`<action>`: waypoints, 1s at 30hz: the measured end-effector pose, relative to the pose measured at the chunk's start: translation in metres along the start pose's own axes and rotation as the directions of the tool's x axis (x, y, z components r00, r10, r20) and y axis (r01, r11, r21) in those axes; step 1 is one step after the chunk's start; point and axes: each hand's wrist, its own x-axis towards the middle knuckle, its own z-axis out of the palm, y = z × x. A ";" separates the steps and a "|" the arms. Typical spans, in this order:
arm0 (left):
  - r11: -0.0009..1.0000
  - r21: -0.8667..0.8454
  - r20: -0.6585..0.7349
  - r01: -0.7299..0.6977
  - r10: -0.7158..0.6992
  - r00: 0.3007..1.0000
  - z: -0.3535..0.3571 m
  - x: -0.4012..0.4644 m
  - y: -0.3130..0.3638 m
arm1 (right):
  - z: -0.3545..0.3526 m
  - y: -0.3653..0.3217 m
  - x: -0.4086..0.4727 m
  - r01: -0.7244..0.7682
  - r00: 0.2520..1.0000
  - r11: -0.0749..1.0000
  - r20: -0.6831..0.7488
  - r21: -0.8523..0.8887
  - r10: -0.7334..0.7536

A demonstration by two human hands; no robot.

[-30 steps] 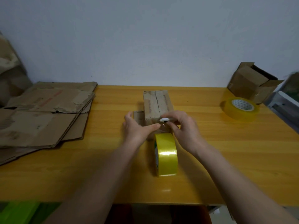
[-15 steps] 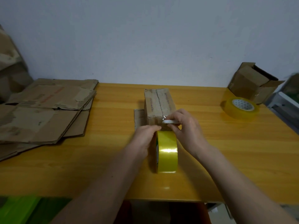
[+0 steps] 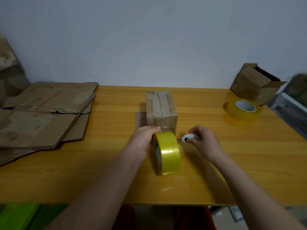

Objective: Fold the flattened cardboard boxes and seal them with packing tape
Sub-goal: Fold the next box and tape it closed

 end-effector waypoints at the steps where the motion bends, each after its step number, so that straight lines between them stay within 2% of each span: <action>1: 1.000 -0.005 0.003 0.006 -0.006 1.000 0.001 0.001 -0.001 | 0.006 0.007 -0.001 -0.054 0.998 0.998 0.045 0.032 0.053; 4: 0.999 -0.033 -0.001 0.011 -0.012 1.000 0.001 -0.001 -0.001 | 0.013 0.017 -0.001 -0.126 0.986 0.989 0.117 0.083 0.115; 6: 0.999 -0.034 -0.002 0.007 -0.007 1.000 0.002 -0.002 0.000 | 0.009 0.013 0.004 -0.114 0.986 0.993 0.120 -0.003 0.114; 7: 0.999 -0.033 0.003 0.003 -0.003 1.000 0.002 -0.002 0.000 | 0.006 0.009 0.007 -0.077 0.995 0.994 0.065 -0.073 0.081; 9: 0.999 -0.038 0.007 0.004 -0.003 1.000 0.003 -0.002 0.000 | 0.000 -0.008 0.012 0.064 0.986 0.988 -0.141 -0.138 -0.083; 11: 0.999 -0.046 0.009 0.008 -0.008 1.000 0.002 0.000 0.000 | -0.006 -0.034 0.019 0.273 0.916 0.954 -0.269 -0.122 -0.297; 12: 0.999 -0.039 0.010 0.013 -0.013 1.000 0.001 0.001 0.000 | -0.007 -0.046 0.025 0.351 0.901 0.931 -0.233 -0.103 -0.366; 14: 0.999 -0.031 0.018 0.026 -0.025 1.000 0.000 0.001 0.000 | -0.003 -0.060 0.040 0.426 0.903 0.903 -0.031 -0.049 -0.428; 16: 0.999 -0.027 0.033 0.024 -0.023 0.999 -0.001 0.000 0.001 | 0.004 -0.061 0.053 0.406 0.902 0.914 0.155 0.011 -0.403; 17: 0.999 -0.026 0.039 0.023 -0.022 0.999 -0.002 0.001 0.001 | 0.007 -0.058 0.057 0.394 0.899 0.918 0.189 0.044 -0.395; 23: 0.998 -0.039 0.079 0.052 -0.049 0.996 -0.004 0.002 0.004 | 0.014 -0.053 0.062 0.247 0.929 0.886 0.162 0.393 -0.331; 30: 0.997 -0.067 0.102 0.031 -0.024 0.995 -0.007 -0.008 0.008 | 0.016 -0.056 0.063 0.223 0.941 0.886 0.148 0.407 -0.304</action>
